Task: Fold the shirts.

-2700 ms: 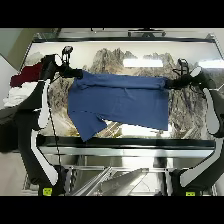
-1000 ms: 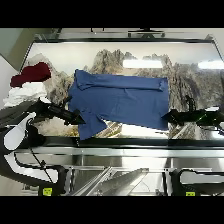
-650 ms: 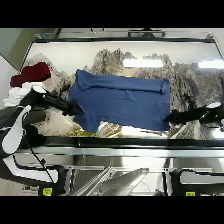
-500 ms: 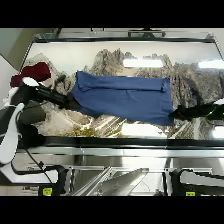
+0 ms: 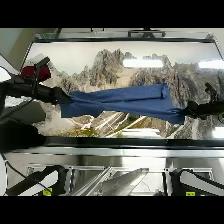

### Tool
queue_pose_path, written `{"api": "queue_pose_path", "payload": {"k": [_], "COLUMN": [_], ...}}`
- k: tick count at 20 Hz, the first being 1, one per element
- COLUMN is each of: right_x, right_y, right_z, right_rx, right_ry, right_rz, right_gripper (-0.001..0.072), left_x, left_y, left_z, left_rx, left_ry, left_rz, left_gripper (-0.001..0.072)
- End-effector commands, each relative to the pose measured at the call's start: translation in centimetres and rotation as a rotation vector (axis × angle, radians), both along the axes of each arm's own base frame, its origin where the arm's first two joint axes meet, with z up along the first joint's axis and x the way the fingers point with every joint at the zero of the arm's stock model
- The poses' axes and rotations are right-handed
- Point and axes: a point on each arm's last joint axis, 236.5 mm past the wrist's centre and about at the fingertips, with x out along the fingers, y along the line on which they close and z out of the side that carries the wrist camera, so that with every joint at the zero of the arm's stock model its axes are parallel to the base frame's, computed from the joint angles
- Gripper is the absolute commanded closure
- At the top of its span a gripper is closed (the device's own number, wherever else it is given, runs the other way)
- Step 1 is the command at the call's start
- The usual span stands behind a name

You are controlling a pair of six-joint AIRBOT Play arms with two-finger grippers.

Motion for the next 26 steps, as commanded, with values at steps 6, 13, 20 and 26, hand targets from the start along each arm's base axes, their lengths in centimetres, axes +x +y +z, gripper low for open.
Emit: {"api": "queue_pose_path", "payload": {"k": [6, 13, 20, 26], "right_x": [8.1, 15.6, 17.0, 16.4], "right_y": [4.1, 5.6, 6.2, -0.9], "right_z": [2.2, -3.9, -6.6, -6.4], "right_rx": [-0.022, -0.056, -0.07, -0.265], "right_ry": [-0.275, -0.302, -0.291, -0.229], "right_rz": [-0.043, -0.022, 0.081, 0.106], "right_gripper": [0.0694, 0.0694, 0.0404, 0.0009], "left_x": [4.0, 9.5, 14.1, 16.8], "left_y": [1.2, 4.2, 4.3, 5.5], "left_z": [-7.5, -16.2, -18.8, -12.3], "left_rx": [0.073, 0.213, 0.268, 0.264], "left_ry": [0.063, 0.11, 0.122, 0.043], "left_rz": [0.057, 0.094, 0.038, 0.052], "left_gripper": [0.0698, 0.0697, 0.0369, 0.037]}}
